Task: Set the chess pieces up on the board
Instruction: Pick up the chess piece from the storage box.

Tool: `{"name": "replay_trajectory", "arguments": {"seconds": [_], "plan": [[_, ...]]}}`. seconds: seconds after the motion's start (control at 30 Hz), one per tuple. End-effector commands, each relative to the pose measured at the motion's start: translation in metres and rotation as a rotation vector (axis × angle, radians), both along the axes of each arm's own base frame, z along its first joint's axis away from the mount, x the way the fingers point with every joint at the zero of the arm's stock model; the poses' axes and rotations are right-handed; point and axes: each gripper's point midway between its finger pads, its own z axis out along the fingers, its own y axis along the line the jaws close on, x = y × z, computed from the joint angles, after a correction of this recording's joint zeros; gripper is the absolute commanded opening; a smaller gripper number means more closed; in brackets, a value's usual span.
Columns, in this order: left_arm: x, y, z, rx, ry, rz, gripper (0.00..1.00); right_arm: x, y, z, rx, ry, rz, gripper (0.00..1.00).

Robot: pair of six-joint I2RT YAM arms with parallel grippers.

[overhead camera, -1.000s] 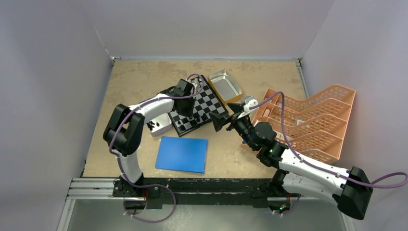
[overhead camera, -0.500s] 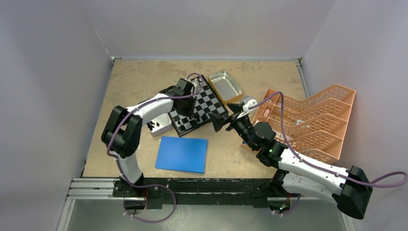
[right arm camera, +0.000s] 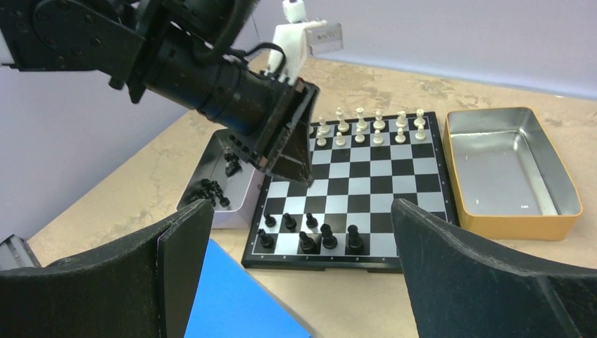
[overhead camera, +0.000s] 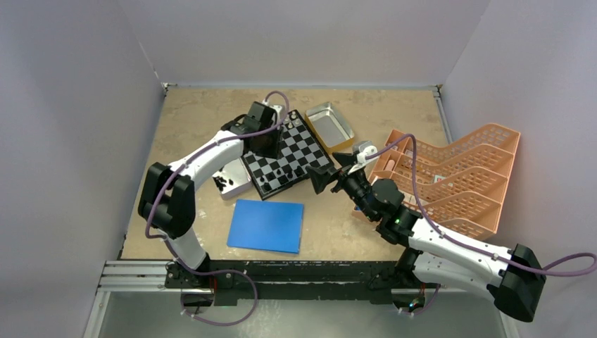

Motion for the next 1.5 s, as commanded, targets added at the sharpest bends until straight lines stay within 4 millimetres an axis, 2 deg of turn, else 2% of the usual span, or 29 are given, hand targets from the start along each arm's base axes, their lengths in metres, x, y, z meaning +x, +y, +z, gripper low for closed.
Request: {"name": "replay_trajectory", "arguments": {"seconds": [0.0, 0.13, 0.37, 0.47, 0.63, 0.67, 0.93, 1.3, 1.47], "plan": [[0.016, 0.032, 0.051, -0.067, -0.096, 0.090, 0.31, -0.007, 0.001, 0.017, 0.079, -0.016, 0.027, 0.99], [0.020, 0.076, 0.057, -0.100, -0.098, 0.170, 0.30, -0.013, 0.011, 0.022, 0.088, 0.004, 0.086, 0.99], [0.025, 0.154, 0.057, -0.059, -0.110, 0.333, 0.29, -0.015, 0.013, 0.024, 0.112, 0.025, 0.097, 0.99], [0.025, 0.179, 0.048, -0.066, -0.105, 0.395, 0.26, -0.011, 0.008, 0.019, 0.090, 0.033, 0.062, 0.99], [0.021, 0.201, 0.023, -0.006, -0.057, 0.441, 0.20, -0.016, 0.002, 0.022, 0.075, 0.005, 0.069, 0.99], [0.021, 0.211, 0.018, 0.000, -0.047, 0.466, 0.20, -0.017, 0.002, 0.023, 0.083, 0.002, 0.075, 0.98], [0.024, 0.209, -0.006, 0.003, 0.020, 0.425, 0.18, -0.023, 0.005, 0.029, 0.110, -0.014, 0.112, 0.97], [0.029, 0.209, -0.042, 0.032, 0.116, 0.389, 0.23, -0.024, 0.009, 0.026, 0.096, -0.017, 0.133, 0.97], [0.033, 0.209, -0.050, 0.049, 0.136, 0.381, 0.25, -0.024, 0.009, 0.027, 0.101, -0.021, 0.134, 0.97]]}}
